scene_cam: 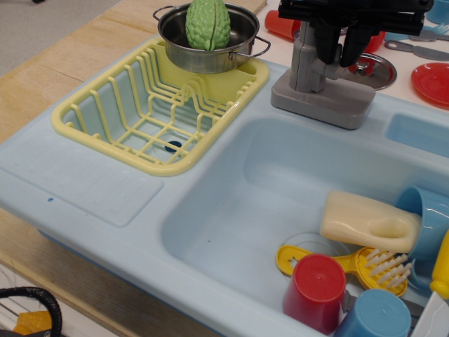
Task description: Turn lever vertical to front
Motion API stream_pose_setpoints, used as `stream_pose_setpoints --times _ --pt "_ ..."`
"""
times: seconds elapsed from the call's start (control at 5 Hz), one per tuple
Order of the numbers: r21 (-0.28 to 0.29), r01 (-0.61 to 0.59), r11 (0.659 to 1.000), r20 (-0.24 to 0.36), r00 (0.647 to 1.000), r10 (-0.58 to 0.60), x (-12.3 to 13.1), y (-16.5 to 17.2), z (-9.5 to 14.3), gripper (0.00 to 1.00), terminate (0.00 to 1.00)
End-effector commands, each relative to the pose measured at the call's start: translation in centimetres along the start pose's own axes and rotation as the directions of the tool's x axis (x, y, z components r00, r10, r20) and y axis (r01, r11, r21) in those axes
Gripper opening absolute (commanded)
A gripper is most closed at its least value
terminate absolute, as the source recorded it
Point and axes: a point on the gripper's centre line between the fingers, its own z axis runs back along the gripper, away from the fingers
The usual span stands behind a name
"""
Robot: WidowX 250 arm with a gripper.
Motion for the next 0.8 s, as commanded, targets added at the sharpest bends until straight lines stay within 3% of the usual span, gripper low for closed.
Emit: stream_pose_setpoints --times 0.0,0.2,0.6 --pt "-0.025 -0.051 0.998 0.049 0.997 0.052 -0.4 0.3 1.7 0.00 0.00" --pt "-0.018 -0.093 0.995 0.054 0.994 0.094 -1.6 1.2 2.2 0.00 0.00" --pt "-0.033 -0.168 0.985 0.015 0.986 0.169 -3.5 3.0 0.8 0.00 0.00"
